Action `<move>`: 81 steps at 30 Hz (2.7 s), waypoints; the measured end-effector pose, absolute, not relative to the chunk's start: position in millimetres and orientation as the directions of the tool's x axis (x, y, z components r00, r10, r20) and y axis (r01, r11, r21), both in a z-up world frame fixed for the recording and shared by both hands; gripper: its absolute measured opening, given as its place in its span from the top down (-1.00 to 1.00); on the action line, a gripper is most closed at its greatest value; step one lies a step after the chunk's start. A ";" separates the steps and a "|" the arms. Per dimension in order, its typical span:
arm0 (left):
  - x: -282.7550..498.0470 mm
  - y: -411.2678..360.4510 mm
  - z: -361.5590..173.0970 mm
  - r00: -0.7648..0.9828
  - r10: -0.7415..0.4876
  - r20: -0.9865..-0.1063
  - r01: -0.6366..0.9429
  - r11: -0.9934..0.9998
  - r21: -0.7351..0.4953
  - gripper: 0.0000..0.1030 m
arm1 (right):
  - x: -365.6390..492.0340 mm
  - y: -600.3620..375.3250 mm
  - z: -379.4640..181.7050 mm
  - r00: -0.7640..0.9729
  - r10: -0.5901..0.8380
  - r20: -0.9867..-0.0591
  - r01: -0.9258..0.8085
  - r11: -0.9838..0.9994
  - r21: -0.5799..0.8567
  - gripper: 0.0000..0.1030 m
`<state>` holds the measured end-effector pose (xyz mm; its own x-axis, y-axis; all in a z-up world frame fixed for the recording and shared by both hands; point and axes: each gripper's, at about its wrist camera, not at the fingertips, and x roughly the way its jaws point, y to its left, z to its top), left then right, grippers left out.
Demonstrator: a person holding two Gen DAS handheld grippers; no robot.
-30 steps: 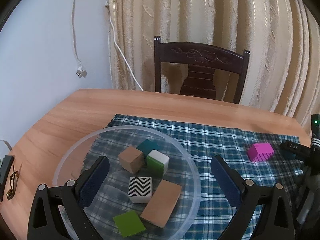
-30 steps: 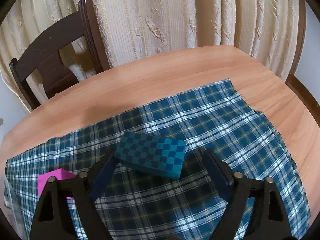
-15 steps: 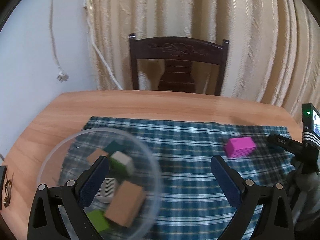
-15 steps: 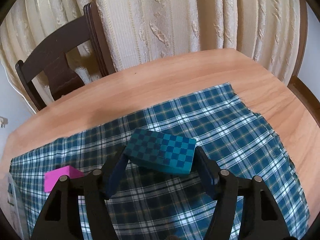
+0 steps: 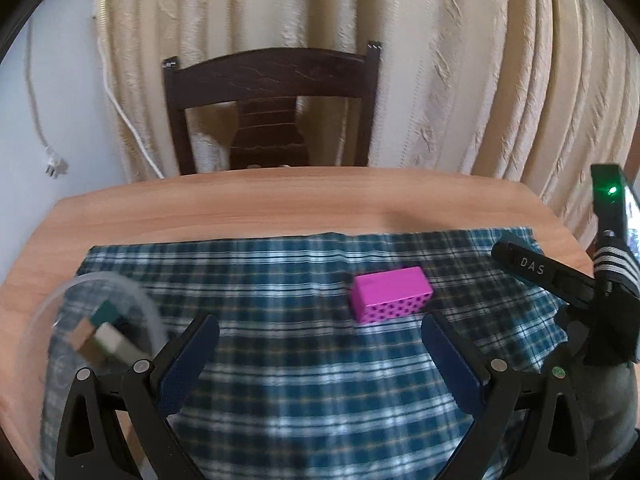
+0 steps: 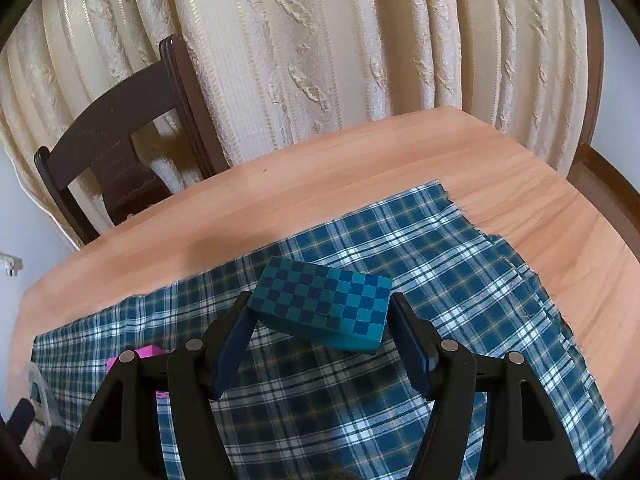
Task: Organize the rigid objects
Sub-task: 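Grasp the magenta block with the left gripper while the right gripper holds the teal block, then carry the magenta block into the clear bowl and open the left gripper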
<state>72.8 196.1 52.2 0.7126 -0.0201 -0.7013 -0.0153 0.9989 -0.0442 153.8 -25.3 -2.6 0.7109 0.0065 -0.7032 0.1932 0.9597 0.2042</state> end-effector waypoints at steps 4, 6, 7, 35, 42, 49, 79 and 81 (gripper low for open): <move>89.3 178.7 43.3 0.698 -0.025 -0.716 0.007 1.000 -0.028 -1.00 | 154.8 -33.3 -1.8 0.714 0.005 -0.700 0.209 0.953 0.220 -0.31; 96.4 171.0 40.6 0.694 -0.026 -0.719 0.017 1.000 -0.020 -1.00 | 154.6 -36.1 -1.1 0.716 0.006 -0.698 0.215 0.950 0.228 -0.31; 99.9 168.2 39.7 0.694 -0.026 -0.720 0.022 1.000 -0.015 -1.00 | 155.0 -37.1 -0.8 0.717 0.006 -0.697 0.216 0.949 0.230 -0.31; 136.6 148.0 8.7 0.647 -0.042 -0.761 0.073 0.997 0.008 -0.32 | 149.6 -22.3 5.7 0.737 0.001 -0.676 0.188 0.960 0.207 -0.31; 128.7 152.4 14.9 0.663 -0.036 -0.748 0.060 0.998 0.005 -0.32 | 146.7 -22.1 7.6 0.746 0.009 -0.666 0.182 0.959 0.217 -0.31; 115.4 160.7 30.3 0.702 -0.003 -0.712 0.028 0.999 0.023 -0.32 | 142.1 -18.4 13.5 0.759 0.028 -0.651 0.161 0.960 0.228 -0.31; 51.5 222.9 73.2 0.794 0.125 -0.595 -0.127 0.991 0.038 -0.32 | 125.2 27.1 21.7 0.774 0.147 -0.616 0.003 0.972 0.235 -0.31; 49.9 229.0 72.3 0.792 0.132 -0.597 -0.141 0.990 0.031 -0.32 | 123.7 32.0 21.4 0.773 0.152 -0.616 -0.010 0.974 0.228 -0.31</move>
